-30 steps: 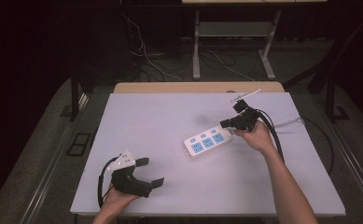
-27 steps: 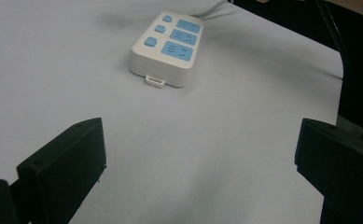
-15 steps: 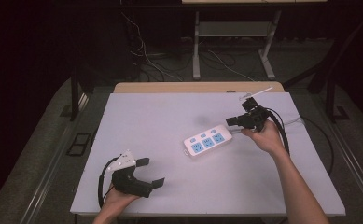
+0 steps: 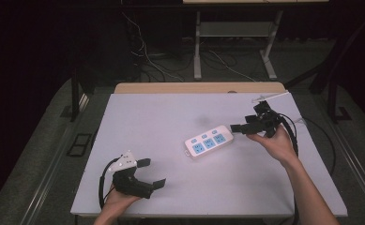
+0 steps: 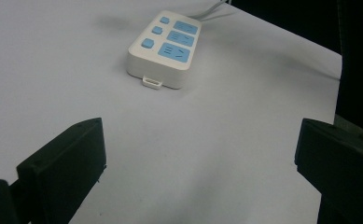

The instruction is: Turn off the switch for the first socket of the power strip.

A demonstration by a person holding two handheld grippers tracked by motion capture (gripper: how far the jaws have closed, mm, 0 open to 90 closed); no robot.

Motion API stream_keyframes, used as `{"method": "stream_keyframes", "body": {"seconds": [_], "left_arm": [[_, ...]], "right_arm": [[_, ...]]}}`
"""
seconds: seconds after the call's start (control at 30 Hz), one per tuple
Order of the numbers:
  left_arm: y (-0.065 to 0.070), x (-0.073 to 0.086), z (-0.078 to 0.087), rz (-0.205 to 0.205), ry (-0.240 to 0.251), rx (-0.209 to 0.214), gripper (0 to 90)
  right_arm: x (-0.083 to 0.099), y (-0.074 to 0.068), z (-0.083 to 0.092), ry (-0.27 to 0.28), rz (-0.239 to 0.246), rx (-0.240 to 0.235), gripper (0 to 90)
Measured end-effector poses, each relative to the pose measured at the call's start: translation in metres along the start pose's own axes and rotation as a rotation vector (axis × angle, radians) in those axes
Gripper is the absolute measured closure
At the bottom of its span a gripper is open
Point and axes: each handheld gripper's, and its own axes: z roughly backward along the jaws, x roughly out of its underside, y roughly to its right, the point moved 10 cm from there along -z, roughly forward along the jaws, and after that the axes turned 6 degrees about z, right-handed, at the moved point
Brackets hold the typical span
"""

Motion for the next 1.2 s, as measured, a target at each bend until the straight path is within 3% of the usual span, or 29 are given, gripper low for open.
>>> {"method": "stream_keyframes", "body": {"seconds": [0.03,0.17,0.7,1.2], "left_arm": [[0.000,0.000,0.000,0.000,-0.001,-0.001,0.5],[0.000,0.000,0.000,0.002,0.000,-0.003,0.5],[0.000,0.000,-0.001,0.003,-0.003,-0.003,0.5],[0.001,0.001,-0.001,0.003,-0.005,-0.003,0.5]], "right_arm": [[0.001,0.000,0.002,0.009,-0.011,0.002,0.2],[0.008,-0.001,0.009,0.029,-0.029,0.015,0.3],[0.033,-0.014,0.030,0.106,-0.044,-0.042,0.3],[0.059,-0.029,0.038,0.135,-0.040,-0.082,0.3]]}}
